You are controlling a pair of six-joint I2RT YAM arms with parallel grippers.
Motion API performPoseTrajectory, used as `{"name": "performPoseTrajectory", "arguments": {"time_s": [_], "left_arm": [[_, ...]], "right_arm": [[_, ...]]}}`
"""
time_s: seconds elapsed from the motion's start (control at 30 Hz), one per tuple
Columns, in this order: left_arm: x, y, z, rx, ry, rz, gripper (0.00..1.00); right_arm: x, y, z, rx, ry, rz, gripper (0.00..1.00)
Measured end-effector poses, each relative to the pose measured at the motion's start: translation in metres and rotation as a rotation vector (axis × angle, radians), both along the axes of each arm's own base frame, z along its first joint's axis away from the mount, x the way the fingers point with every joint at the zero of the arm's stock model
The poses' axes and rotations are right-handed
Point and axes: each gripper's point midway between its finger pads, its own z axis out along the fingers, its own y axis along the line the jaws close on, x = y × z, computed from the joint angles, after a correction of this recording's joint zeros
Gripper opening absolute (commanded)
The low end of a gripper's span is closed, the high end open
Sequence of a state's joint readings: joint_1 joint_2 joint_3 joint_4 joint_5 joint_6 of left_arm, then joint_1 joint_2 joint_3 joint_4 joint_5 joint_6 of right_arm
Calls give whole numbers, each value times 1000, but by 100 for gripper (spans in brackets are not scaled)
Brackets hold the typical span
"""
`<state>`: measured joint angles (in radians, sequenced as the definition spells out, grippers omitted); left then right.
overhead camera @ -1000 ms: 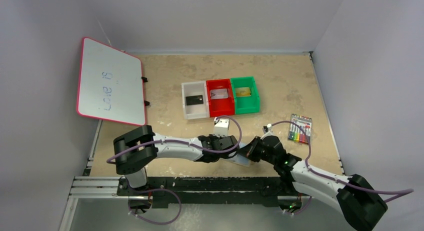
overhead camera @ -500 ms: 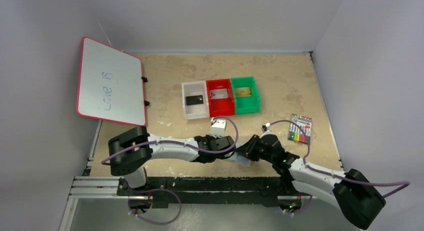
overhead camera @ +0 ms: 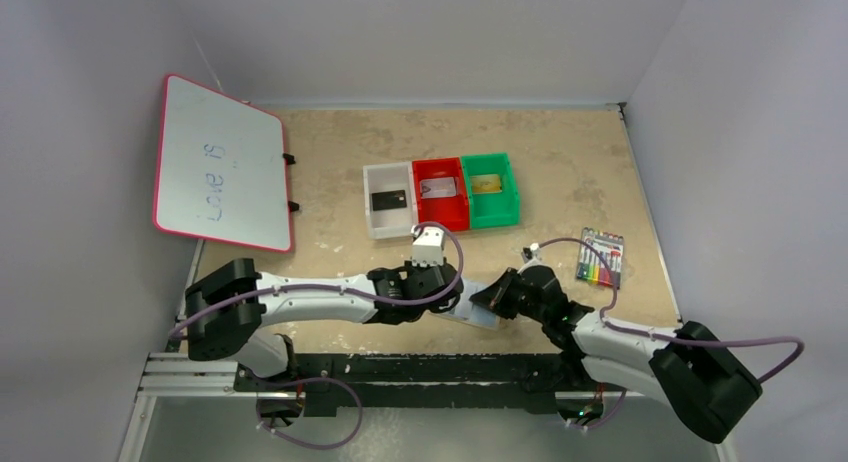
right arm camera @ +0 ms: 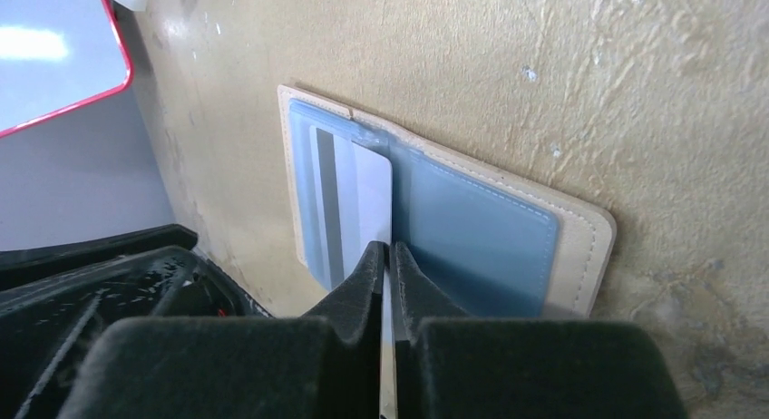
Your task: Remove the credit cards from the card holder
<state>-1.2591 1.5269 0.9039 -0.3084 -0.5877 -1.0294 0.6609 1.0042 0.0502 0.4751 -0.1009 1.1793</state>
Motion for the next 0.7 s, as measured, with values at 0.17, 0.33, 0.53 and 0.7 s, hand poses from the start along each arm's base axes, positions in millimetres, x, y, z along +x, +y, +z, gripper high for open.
{"name": "performPoseTrajectory", "arguments": {"time_s": [0.17, 0.33, 0.53, 0.7], "left_arm": [[6, 8, 10, -23, -41, 47, 23], [10, 35, 14, -37, -81, 139, 27], [10, 55, 18, -68, -104, 189, 26], [12, 43, 26, -129, -117, 172, 25]], "right_arm": [[6, 2, 0, -22, -21, 40, 0], [15, 17, 4, -60, -57, 163, 0], [17, 35, 1, -76, -82, 313, 0], [18, 38, 1, -72, -93, 347, 0]]}}
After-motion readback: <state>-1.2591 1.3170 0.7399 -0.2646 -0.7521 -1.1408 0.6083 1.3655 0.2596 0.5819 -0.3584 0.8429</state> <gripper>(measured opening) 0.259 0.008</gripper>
